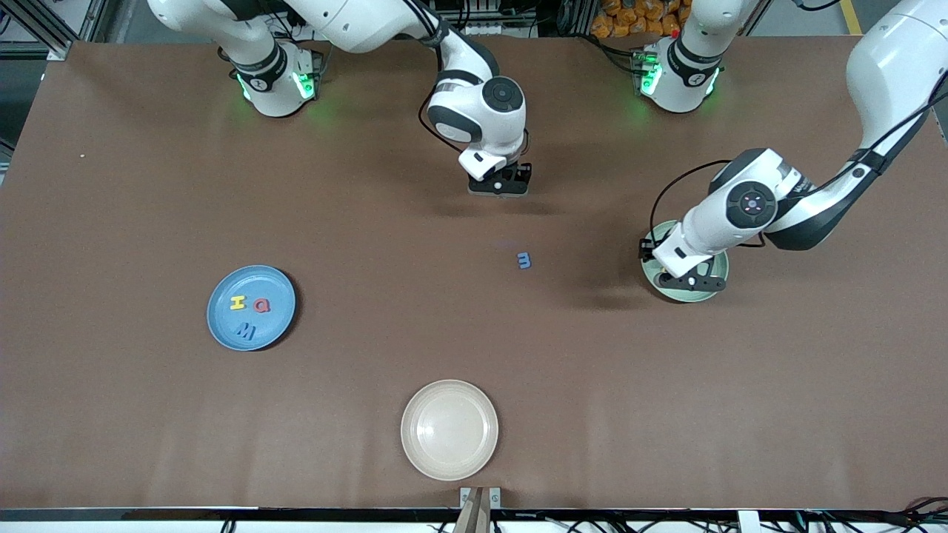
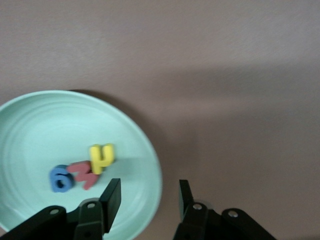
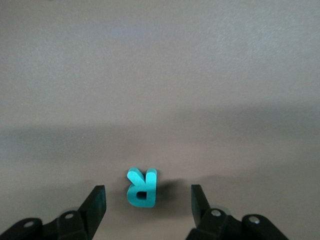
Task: Sort uppercase to blue plate, lowercase to green plate
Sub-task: 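Grasp the teal R with the right gripper while the left gripper withdraws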
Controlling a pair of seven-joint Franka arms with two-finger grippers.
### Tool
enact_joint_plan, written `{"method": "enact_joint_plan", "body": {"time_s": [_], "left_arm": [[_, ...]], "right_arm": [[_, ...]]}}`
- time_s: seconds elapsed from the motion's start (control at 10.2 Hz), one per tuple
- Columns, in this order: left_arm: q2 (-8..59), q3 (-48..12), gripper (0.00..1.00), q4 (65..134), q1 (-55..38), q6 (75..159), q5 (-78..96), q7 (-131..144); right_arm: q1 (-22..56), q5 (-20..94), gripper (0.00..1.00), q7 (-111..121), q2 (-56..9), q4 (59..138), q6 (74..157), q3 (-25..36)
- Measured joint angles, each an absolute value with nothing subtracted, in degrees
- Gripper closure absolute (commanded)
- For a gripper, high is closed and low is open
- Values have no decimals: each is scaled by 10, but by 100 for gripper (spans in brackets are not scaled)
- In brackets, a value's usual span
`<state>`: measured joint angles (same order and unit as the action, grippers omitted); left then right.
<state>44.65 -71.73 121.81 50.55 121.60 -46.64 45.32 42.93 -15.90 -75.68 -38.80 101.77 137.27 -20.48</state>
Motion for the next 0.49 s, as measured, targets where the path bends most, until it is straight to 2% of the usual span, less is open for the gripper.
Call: {"method": "enact_joint_plan", "body": {"time_s": [0.2, 0.29, 0.49], "left_arm": [[446, -716, 45, 1196, 459, 1216, -466, 513], [446, -716, 45, 1189, 451, 1215, -466, 528], [447, -713, 45, 1181, 450, 1215, -466, 542]], "right_arm": [[433, -171, 42, -772, -400, 1018, 1379, -205], [433, -177, 50, -778, -406, 1017, 1382, -205], [435, -180, 92, -781, -409, 1014, 1387, -205]]}}
